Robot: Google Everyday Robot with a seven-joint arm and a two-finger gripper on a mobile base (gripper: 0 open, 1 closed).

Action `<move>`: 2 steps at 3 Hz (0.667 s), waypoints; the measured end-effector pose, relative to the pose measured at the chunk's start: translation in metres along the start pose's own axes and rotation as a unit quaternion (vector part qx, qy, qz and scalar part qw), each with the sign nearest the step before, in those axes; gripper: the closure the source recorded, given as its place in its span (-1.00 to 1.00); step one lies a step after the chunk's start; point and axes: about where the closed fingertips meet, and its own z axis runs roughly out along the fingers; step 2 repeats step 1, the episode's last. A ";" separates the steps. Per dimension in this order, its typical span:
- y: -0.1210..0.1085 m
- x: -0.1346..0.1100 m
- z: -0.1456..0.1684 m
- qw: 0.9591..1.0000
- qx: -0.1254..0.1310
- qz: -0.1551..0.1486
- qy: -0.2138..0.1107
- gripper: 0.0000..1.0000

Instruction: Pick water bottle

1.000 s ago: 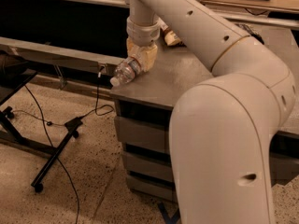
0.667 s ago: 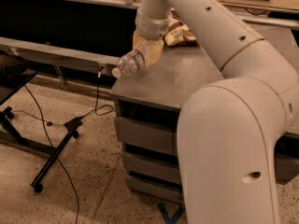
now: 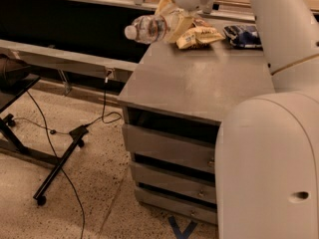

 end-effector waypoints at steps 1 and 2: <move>-0.009 0.000 0.004 1.000 0.013 -0.001 -0.001 1.00; -0.009 0.000 0.004 1.000 0.013 -0.001 -0.001 1.00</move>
Offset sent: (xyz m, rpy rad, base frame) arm 0.0000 0.0000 0.0000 0.0000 0.0000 0.0000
